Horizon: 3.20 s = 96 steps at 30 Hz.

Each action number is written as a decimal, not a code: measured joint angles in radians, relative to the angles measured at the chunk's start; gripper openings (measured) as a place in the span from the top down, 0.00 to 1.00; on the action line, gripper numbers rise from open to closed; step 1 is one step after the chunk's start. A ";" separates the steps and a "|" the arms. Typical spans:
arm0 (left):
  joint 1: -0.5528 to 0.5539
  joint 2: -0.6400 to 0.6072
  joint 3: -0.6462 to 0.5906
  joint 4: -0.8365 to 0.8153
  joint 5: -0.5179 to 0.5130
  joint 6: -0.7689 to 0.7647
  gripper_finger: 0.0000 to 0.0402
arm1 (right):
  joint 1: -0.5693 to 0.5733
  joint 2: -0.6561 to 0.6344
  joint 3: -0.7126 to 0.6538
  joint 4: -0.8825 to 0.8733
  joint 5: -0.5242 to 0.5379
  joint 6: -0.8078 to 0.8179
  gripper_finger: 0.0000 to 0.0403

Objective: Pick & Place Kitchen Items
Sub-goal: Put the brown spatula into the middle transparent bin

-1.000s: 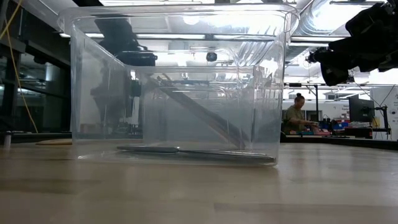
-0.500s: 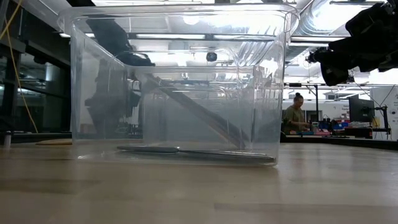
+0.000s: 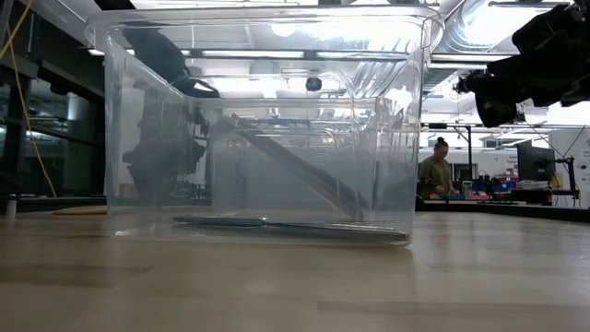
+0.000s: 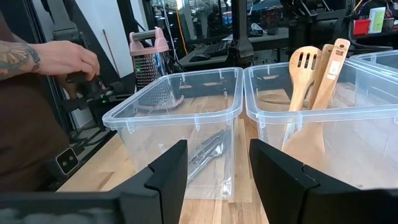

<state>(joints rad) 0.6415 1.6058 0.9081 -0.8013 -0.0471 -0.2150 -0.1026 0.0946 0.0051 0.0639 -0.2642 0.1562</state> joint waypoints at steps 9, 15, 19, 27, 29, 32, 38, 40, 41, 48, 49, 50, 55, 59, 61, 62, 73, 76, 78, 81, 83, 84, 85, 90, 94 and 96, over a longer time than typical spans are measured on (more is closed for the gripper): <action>0.006 0.048 0.002 0.021 0.017 0.010 0.42 | 0.000 0.000 0.000 0.000 0.000 0.000 0.59; 0.006 0.076 0.004 0.026 0.025 0.046 0.42 | 0.000 0.000 0.000 0.000 0.000 0.000 0.59; 0.021 0.077 0.003 0.029 0.037 0.054 0.42 | 0.000 0.000 0.000 0.000 0.000 0.000 0.59; 0.040 0.079 0.002 0.031 0.053 0.077 0.42 | 0.000 0.000 0.000 0.000 0.000 0.000 0.59; 0.040 0.079 0.002 0.032 0.056 0.079 0.42 | 0.000 0.000 0.000 0.000 0.000 0.000 0.59; 0.039 0.080 0.002 0.031 0.056 0.079 0.42 | 0.000 0.000 0.000 0.000 0.000 0.000 0.59; 0.030 0.103 0.002 0.020 0.047 0.068 0.42 | 0.000 0.000 0.000 0.000 0.000 0.000 0.59; 0.030 0.119 0.003 0.011 0.043 0.064 0.42 | 0.000 0.000 0.000 0.000 0.000 0.000 0.59; 0.024 0.123 0.003 0.011 0.044 0.063 0.42 | 0.000 0.000 0.000 0.000 0.000 0.000 0.59; 0.018 0.128 0.003 0.009 0.040 0.055 0.42 | 0.000 0.000 0.000 0.000 0.000 0.000 0.59; 0.018 0.128 0.003 0.009 0.040 0.055 0.43 | 0.000 0.000 0.000 0.000 0.000 0.000 0.59; 0.018 0.128 0.003 0.008 0.040 0.055 0.44 | 0.000 0.000 0.000 0.000 0.000 0.000 0.59; 0.018 0.128 0.002 0.009 0.039 0.054 0.52 | 0.000 0.000 0.000 0.000 0.000 0.000 0.59; 0.018 0.128 0.002 0.009 0.038 0.054 0.56 | 0.000 0.000 0.000 0.000 0.000 0.000 0.59; 0.018 0.128 0.002 0.009 0.037 0.053 0.58 | 0.000 0.000 0.000 0.000 0.000 0.000 0.59; 0.018 0.128 0.002 0.009 0.037 0.053 0.59 | 0.000 0.000 0.000 0.000 0.000 0.000 0.59; 0.018 0.129 0.002 -0.001 0.033 0.053 0.73 | 0.000 0.000 0.000 0.000 0.000 0.000 0.59; 0.018 0.129 0.002 -0.002 0.033 0.050 0.78 | 0.000 0.000 0.000 0.000 0.000 0.000 0.59; 0.018 0.129 0.002 -0.004 0.033 0.046 0.81 | 0.000 0.000 0.000 0.000 0.000 0.000 0.59; 0.018 0.129 0.002 -0.005 0.032 0.035 0.82 | 0.000 0.000 0.000 0.000 0.000 0.000 0.59; 0.018 0.129 0.002 -0.006 0.032 0.030 0.82 | 0.000 0.000 0.000 0.000 0.000 0.000 0.59; 0.018 0.129 0.002 -0.006 0.032 0.028 0.82 | 0.000 0.000 0.000 0.000 0.000 0.000 0.59; 0.018 0.129 0.002 -0.007 0.032 0.024 0.82 | 0.000 0.000 0.000 0.000 0.000 0.000 0.59; 0.019 0.109 0.000 -0.010 0.026 -0.007 0.82 | 0.000 0.000 0.000 0.000 0.000 0.000 0.59; 0.018 0.085 -0.001 -0.031 0.006 -0.044 0.82 | 0.000 0.000 0.000 0.000 0.000 0.000 0.59; 0.019 0.075 -0.003 -0.047 -0.008 -0.055 0.82 | 0.000 0.000 0.000 0.000 0.000 0.000 0.59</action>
<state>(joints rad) 0.6602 1.6808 0.9052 -0.8488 -0.0552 -0.2695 -0.1024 0.0944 0.0051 0.0643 -0.2642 0.1560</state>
